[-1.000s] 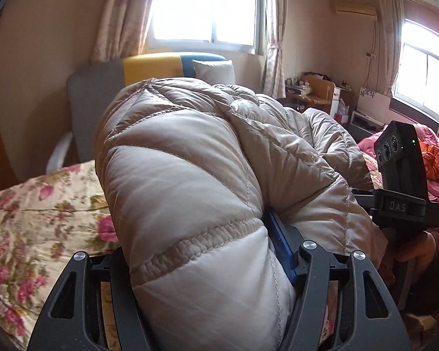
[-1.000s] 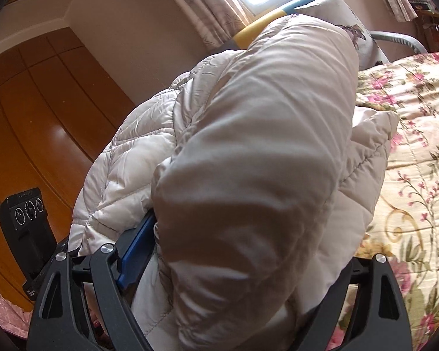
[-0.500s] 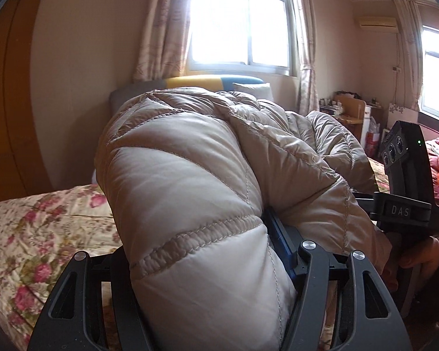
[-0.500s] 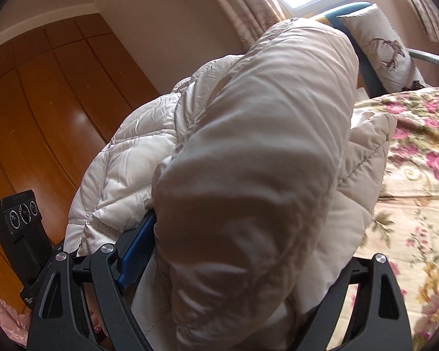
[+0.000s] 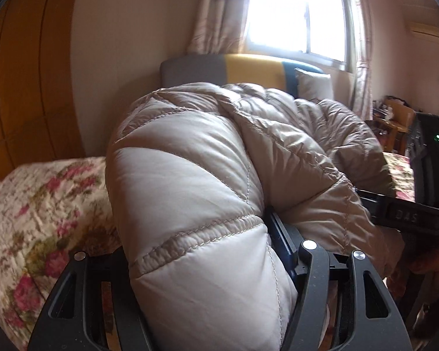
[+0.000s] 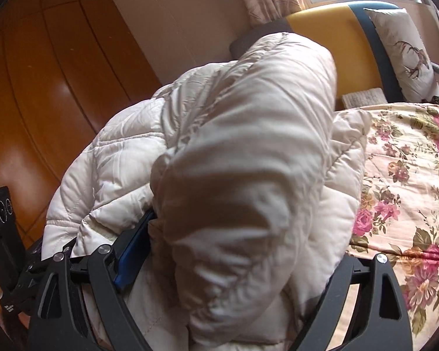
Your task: Fold large clothes
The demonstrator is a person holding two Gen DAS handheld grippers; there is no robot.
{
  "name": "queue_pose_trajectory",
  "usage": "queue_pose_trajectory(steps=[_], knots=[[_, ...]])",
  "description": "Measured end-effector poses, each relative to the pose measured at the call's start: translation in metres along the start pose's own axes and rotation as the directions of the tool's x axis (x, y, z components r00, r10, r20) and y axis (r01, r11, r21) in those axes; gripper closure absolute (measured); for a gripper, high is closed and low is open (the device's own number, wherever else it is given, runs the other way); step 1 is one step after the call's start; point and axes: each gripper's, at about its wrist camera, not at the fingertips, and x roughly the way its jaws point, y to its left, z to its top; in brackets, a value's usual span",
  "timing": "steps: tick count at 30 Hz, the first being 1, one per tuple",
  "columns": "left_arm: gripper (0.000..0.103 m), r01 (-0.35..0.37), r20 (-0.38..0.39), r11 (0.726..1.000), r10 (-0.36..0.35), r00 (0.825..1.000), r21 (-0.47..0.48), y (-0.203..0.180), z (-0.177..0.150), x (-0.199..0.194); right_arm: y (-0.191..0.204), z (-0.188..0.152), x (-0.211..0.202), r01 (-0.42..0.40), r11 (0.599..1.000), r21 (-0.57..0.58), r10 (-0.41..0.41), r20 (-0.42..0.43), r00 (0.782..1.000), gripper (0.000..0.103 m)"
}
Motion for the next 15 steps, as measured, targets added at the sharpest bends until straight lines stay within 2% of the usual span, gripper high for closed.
queue_pose_trajectory(steps=[1,2,4,8,10,12,14,15], knots=[[0.032,-0.012,-0.02,0.999,0.011,1.0,-0.033,0.005,-0.004,0.009,-0.005,-0.001,0.005,0.042,0.999,0.002,-0.042,0.0,0.999,0.002],[0.026,-0.022,-0.042,0.998,0.019,0.999,-0.062,0.008,-0.008,0.016,-0.011,-0.002,0.008,0.102,0.995,0.013,-0.102,0.002,0.995,0.002],[0.017,-0.021,-0.046,0.993,0.016,0.999,-0.114,0.012,-0.017,0.02,-0.03,-0.003,0.01,0.099,0.992,0.082,-0.098,-0.016,0.995,0.002],[0.01,-0.013,-0.044,0.991,0.007,0.999,-0.137,0.015,-0.026,0.019,-0.04,-0.002,0.004,0.139,0.982,0.129,-0.136,-0.033,0.99,0.002],[0.008,-0.009,-0.046,0.988,0.002,0.999,-0.155,0.017,-0.027,0.018,-0.031,0.003,-0.008,0.209,0.974,0.086,-0.208,-0.023,0.978,0.002],[0.005,-0.01,-0.049,0.984,0.002,0.999,-0.177,0.019,-0.029,0.016,-0.011,0.015,-0.028,0.304,0.952,0.028,-0.305,0.052,0.951,0.002],[0.004,-0.01,-0.053,0.981,-0.001,0.999,-0.194,0.02,-0.03,0.017,0.012,0.036,-0.043,0.339,0.94,-0.028,-0.33,0.166,0.929,0.002],[0.004,-0.009,-0.054,0.981,-0.002,0.999,-0.196,0.018,-0.03,0.015,0.024,0.045,-0.046,0.337,0.939,-0.063,-0.319,0.199,0.927,0.002]])
